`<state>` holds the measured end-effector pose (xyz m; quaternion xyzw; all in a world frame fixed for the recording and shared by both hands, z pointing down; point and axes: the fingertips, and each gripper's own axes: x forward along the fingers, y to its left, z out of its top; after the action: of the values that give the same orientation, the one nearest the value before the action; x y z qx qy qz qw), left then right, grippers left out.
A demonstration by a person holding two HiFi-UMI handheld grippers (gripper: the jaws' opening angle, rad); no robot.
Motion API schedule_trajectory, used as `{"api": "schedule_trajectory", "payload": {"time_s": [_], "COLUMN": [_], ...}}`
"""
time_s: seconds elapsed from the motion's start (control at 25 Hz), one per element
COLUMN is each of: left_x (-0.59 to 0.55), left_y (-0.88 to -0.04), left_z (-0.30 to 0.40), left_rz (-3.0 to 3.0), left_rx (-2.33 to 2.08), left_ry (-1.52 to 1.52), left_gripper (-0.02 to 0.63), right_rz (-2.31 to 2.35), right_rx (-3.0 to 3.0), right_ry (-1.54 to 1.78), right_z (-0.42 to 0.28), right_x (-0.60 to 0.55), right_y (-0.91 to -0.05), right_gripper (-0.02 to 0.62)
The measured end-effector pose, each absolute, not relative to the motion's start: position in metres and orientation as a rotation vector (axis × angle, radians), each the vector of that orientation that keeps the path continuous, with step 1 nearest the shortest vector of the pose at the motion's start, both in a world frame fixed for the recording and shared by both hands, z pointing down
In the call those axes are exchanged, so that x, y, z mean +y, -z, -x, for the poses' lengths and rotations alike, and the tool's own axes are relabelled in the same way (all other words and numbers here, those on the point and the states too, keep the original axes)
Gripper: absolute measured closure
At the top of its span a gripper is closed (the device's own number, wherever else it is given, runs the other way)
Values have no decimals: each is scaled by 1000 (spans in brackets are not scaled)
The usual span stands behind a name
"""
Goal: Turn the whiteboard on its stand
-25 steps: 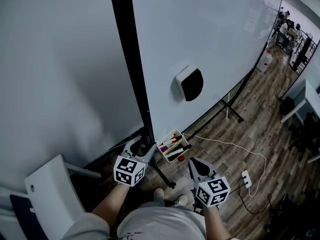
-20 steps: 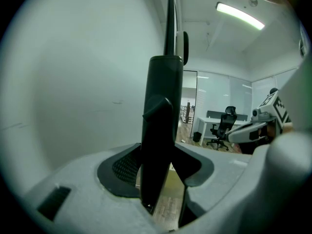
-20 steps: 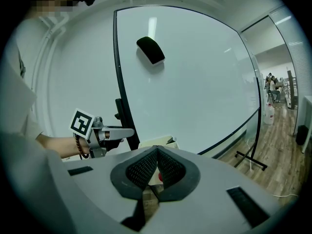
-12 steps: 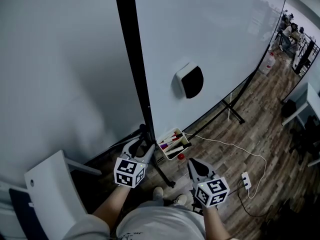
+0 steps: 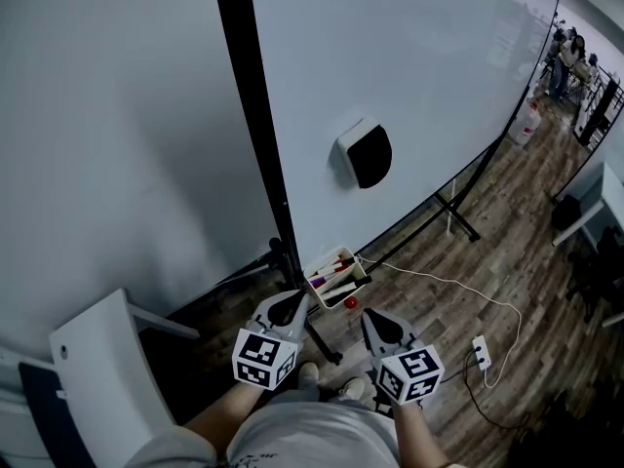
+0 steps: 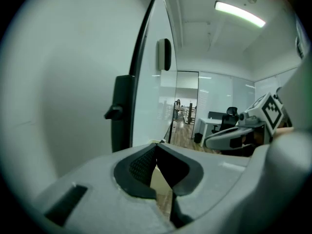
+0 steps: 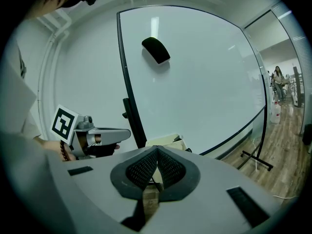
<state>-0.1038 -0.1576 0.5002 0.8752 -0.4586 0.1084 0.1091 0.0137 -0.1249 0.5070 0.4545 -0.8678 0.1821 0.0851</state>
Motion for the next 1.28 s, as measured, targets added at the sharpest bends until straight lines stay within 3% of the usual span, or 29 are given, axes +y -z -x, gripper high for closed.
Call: {"api": "schedule_trajectory", "payload": {"time_s": [0.48,1.28], "left_x": [-139,-151], "left_y": [-501,-502], "left_z": [25,-13], "left_rz": [-2644,-2683], "left_rx": [-1172,-1091], "left_ry": [-321,-340], "left_gripper": [595,595], "right_rz": [-1436,-1508], "right_rx": [-2555,-2520], "right_ry": [-528,-548], "right_z": [-43,-77], "right_x": [-116,-119], "right_y": [-500,-501], "right_gripper": [600,600]}}
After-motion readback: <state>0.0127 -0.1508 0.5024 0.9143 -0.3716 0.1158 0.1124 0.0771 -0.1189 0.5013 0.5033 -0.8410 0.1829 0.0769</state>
